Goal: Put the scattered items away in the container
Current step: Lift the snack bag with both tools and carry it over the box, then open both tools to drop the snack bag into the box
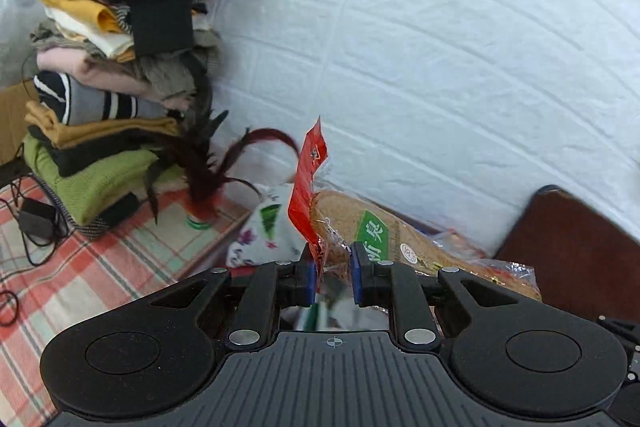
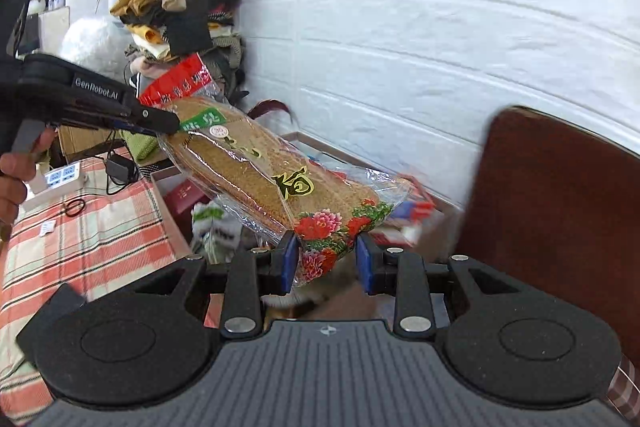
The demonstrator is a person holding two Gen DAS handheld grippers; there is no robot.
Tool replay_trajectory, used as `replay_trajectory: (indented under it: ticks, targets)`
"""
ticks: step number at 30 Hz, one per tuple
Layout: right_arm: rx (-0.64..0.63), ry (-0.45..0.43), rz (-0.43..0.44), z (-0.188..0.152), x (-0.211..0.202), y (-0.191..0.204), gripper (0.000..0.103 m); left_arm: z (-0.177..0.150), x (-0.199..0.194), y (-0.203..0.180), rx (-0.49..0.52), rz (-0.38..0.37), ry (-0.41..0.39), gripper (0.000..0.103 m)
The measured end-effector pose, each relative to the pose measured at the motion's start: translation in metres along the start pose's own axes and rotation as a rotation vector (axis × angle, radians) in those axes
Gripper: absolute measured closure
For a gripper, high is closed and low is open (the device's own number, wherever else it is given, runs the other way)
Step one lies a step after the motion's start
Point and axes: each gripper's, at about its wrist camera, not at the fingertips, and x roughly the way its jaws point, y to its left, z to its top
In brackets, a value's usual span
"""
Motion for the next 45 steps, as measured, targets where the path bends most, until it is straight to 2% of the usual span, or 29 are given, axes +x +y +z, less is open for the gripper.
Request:
replay_trajectory:
  ticks: [1, 2, 4, 5, 7, 12, 13, 16, 21, 25, 30, 33, 35, 36, 37, 38, 40, 42, 45]
  targets:
    - [-0.014, 0.019, -0.003, 0.0, 0.013, 0.003, 0.062, -0.001, 0.011, 0.006, 0.008, -0.002, 0.032, 0.062]
    - [-0.028, 0.055, 0.0, -0.004, 0.025, 0.004, 0.055, -0.006, 0.021, 0.012, 0.007, -0.002, 0.062, 0.057]
    - [-0.048, 0.114, 0.007, -0.013, 0.041, 0.004, 0.05, -0.015, 0.037, 0.023, 0.004, -0.002, 0.114, 0.054]
    - [-0.041, 0.115, 0.011, -0.016, 0.041, 0.002, 0.049, -0.019, 0.038, 0.029, 0.002, -0.004, 0.105, 0.05]
    - [-0.007, 0.099, 0.021, -0.019, 0.037, -0.005, 0.043, -0.023, 0.038, 0.039, -0.011, -0.012, 0.087, 0.048]
    - [-0.018, 0.074, 0.009, -0.014, 0.028, -0.006, 0.042, -0.023, 0.029, 0.047, -0.031, -0.021, 0.062, 0.048]
    - [-0.023, 0.071, 0.007, -0.014, 0.026, -0.004, 0.043, -0.023, 0.028, 0.045, -0.019, -0.011, 0.054, 0.046]
    - [-0.018, 0.064, 0.011, -0.012, 0.025, -0.002, 0.043, -0.023, 0.022, 0.041, 0.011, 0.019, 0.031, 0.03]
    - [-0.017, 0.056, 0.014, -0.011, 0.021, 0.001, 0.043, -0.022, 0.022, 0.037, 0.031, 0.031, 0.038, 0.029]
    - [-0.019, 0.05, 0.013, -0.009, 0.018, 0.003, 0.043, -0.018, 0.037, 0.028, 0.041, 0.009, 0.077, 0.04]
    - [-0.014, 0.059, 0.012, -0.008, 0.016, 0.006, 0.043, -0.023, 0.05, 0.009, 0.093, 0.022, 0.098, 0.037]
    - [-0.033, 0.054, 0.015, -0.008, 0.008, 0.009, 0.043, -0.025, 0.037, 0.009, 0.101, 0.021, 0.088, 0.027]
    - [-0.034, 0.053, 0.016, -0.008, 0.003, 0.009, 0.041, -0.026, 0.02, 0.011, 0.106, 0.038, 0.063, 0.01]
    - [-0.031, 0.052, 0.017, -0.008, 0.001, 0.01, 0.038, -0.028, 0.01, 0.012, 0.11, 0.046, 0.046, 0.007]
    - [-0.026, 0.048, 0.021, -0.008, -0.002, 0.01, 0.029, -0.029, -0.001, 0.012, 0.116, 0.05, 0.025, 0.001]
    - [-0.021, 0.042, 0.029, -0.009, -0.007, 0.011, 0.016, -0.031, -0.013, 0.013, 0.123, 0.053, 0.004, 0.0]
    - [-0.018, 0.03, 0.042, -0.01, -0.016, 0.014, 0.002, -0.037, -0.036, 0.015, 0.152, 0.061, -0.029, 0.0]
    - [-0.025, 0.021, 0.048, -0.013, -0.027, 0.018, 0.001, -0.045, -0.056, 0.012, 0.182, 0.089, -0.039, 0.0]
    - [-0.018, 0.056, 0.058, -0.017, -0.039, 0.022, 0.001, -0.058, -0.079, 0.01, 0.213, 0.111, -0.048, 0.0]
